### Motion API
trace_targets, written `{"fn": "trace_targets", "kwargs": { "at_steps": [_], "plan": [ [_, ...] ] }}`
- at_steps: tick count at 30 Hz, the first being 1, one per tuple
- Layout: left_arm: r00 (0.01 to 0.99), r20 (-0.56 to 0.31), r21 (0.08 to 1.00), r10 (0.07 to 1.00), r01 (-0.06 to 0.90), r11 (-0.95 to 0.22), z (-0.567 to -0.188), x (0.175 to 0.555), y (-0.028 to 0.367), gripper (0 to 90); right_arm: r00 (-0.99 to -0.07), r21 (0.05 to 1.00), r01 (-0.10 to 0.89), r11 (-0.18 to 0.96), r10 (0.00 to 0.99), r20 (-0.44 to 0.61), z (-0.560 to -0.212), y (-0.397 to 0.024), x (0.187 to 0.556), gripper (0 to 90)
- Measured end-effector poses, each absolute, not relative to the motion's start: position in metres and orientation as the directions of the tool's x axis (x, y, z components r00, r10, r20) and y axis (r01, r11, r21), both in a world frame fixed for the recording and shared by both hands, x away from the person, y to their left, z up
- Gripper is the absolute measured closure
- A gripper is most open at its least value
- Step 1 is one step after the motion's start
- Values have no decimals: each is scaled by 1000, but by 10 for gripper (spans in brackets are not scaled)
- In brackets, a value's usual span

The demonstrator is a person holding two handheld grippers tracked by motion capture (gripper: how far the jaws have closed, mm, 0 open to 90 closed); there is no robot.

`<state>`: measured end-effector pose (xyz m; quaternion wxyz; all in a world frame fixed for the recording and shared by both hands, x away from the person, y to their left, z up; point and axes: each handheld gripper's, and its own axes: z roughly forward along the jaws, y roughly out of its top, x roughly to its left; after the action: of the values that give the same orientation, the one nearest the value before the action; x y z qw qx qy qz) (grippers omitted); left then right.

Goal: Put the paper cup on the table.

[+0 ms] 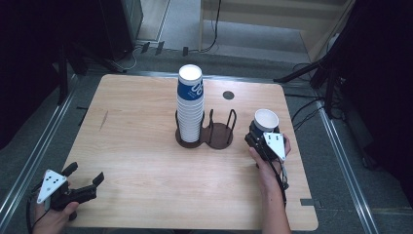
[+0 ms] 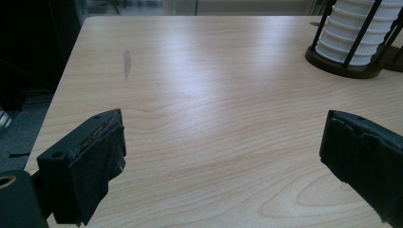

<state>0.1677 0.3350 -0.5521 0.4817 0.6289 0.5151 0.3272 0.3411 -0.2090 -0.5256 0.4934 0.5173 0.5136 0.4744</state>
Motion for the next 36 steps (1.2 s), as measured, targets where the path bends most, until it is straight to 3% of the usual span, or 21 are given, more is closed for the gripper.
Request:
{"fn": "trace_targets", "kwargs": {
  "at_steps": [17, 36],
  "plan": [
    [254, -84, 946, 963, 325, -3, -552, 167, 335, 23, 38, 993, 109, 37, 998, -41, -534, -216, 362, 220],
    [256, -82, 947, 963, 321, -5, -552, 167, 335, 23, 22, 963, 267, 25, 999, -32, -543, -220, 375, 207]
  ]
}}
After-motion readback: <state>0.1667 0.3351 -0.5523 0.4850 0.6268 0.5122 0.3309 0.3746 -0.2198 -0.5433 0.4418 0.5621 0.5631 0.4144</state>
